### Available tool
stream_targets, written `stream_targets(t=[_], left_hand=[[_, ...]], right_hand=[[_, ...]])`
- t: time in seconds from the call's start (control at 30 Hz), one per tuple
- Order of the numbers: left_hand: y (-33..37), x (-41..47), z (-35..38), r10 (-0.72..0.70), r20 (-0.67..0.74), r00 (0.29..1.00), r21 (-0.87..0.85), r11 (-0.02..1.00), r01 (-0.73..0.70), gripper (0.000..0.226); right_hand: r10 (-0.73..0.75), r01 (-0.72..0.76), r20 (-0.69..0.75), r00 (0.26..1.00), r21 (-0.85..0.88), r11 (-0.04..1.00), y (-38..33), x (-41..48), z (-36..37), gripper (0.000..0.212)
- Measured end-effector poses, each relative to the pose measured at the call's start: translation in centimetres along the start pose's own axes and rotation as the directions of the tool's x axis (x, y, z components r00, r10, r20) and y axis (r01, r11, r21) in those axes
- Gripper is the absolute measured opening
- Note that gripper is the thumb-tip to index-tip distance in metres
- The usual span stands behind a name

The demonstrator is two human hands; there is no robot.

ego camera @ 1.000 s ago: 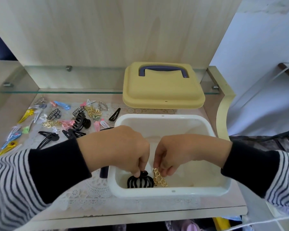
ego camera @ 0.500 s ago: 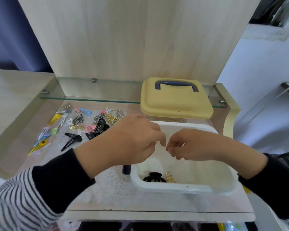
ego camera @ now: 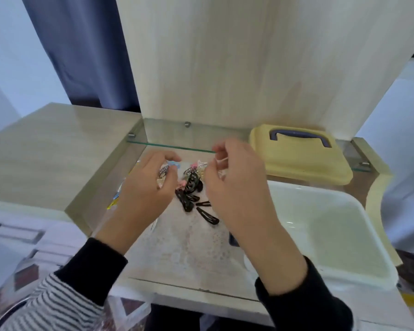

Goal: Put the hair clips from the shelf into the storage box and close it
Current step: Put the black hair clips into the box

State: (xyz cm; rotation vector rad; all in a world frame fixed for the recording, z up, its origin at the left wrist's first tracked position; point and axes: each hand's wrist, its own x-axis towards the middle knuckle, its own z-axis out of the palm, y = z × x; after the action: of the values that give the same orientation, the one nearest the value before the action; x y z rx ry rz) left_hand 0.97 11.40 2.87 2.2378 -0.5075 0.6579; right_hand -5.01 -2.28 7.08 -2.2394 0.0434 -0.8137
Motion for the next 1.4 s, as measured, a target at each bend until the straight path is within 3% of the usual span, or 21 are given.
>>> stream_targets(t=[0.17,0.33,0.5,0.63,0.8,1.1,1.23,1.4], left_hand=[[-7.5,-2.3,1.5,-0.198,0.102,0.975,-0.013,0.98,0.201,0.018],[-10.8,-4.0,2.4,-0.335,0.216,0.917,0.117,0.942,0.316,0.023],[-11.0,-3.2,3.2,-0.36,0.221,0.907,0.121,0.932,0.34,0.02],[-11.2,-2.4,3.7,-0.382,0.282,0.88,0.122,0.924,0.362,0.025],[-11.4,-1.5,3.8,-0.42,0.35,0.837,0.121,0.907,0.404,0.015],[-11.0,-0.2,3.4,-0.496,0.504,0.707,0.141,0.855,0.499,0.016],[-11.0,0.1,3.0,-0.475,0.498,0.725,0.126,0.867,0.482,0.015],[-9.1,1.6,1.7,-0.44,0.501,0.745,-0.009,0.858,0.513,0.011]], right_hand=[[-0.013,0.011,-0.048,0.999,-0.037,0.999,0.0,-1.8,7.7,0.018],[0.087,-0.074,0.011,0.996,-0.423,0.903,4.3,-3.4,13.3,0.019],[0.168,-0.122,0.042,0.985,-0.522,0.844,6.5,-4.6,15.1,0.025],[0.184,-0.126,0.06,0.981,-0.522,0.844,7.3,-5.2,15.5,0.028],[0.155,-0.098,0.072,0.985,-0.505,0.858,7.9,-5.2,15.7,0.02],[0.131,-0.047,0.125,0.983,-0.523,0.851,7.9,-4.7,15.3,0.023],[0.13,-0.044,0.142,0.981,-0.494,0.869,7.1,-4.2,14.8,0.027],[0.114,-0.04,0.171,0.979,-0.385,0.922,4.1,-2.6,12.3,0.034]])
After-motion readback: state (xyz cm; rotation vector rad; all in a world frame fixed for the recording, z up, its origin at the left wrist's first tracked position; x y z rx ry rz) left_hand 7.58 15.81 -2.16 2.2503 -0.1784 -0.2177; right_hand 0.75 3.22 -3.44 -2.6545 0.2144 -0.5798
